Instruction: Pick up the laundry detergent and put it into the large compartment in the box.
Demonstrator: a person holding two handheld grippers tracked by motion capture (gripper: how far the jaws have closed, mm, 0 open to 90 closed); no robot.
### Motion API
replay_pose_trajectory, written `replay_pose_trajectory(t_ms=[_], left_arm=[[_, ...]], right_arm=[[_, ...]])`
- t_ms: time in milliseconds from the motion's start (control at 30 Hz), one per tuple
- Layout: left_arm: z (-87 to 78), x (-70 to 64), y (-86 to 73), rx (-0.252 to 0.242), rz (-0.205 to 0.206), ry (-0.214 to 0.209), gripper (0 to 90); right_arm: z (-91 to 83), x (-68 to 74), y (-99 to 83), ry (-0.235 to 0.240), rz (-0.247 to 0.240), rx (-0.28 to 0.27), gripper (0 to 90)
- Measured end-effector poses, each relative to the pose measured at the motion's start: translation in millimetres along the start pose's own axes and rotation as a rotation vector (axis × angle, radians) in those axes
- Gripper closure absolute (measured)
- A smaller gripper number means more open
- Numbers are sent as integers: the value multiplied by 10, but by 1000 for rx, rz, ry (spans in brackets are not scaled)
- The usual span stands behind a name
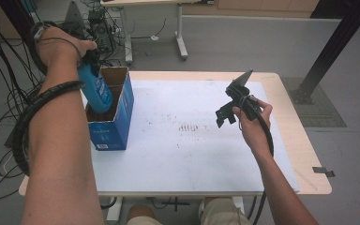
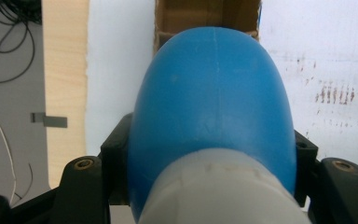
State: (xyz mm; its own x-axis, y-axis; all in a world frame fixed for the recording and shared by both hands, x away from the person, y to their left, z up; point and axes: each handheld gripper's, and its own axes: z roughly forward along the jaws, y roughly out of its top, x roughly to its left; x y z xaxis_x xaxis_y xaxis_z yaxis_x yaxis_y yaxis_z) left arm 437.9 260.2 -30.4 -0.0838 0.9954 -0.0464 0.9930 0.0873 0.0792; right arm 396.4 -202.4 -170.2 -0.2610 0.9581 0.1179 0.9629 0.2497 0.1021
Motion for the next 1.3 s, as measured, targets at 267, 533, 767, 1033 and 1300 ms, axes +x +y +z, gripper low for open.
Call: replay_pose_trajectory(t_ms=[267, 533, 767, 1033, 1300], left_arm=[[232, -26, 15, 21, 12, 4, 381], [473, 0, 14, 42, 12, -8, 381], [682, -2, -7, 50, 23, -3, 381], [890, -45, -5, 67, 41, -2, 380], [1032, -81, -36, 63, 52, 9, 380]], right_arm=[[8, -32, -10, -2, 5, 1, 48], [29, -18, -7, -4, 6, 5, 49], [71, -3, 4, -7, 0, 11, 49], [110, 27, 25, -6, -1, 19, 48], [137, 28, 29, -6, 0, 23, 49]])
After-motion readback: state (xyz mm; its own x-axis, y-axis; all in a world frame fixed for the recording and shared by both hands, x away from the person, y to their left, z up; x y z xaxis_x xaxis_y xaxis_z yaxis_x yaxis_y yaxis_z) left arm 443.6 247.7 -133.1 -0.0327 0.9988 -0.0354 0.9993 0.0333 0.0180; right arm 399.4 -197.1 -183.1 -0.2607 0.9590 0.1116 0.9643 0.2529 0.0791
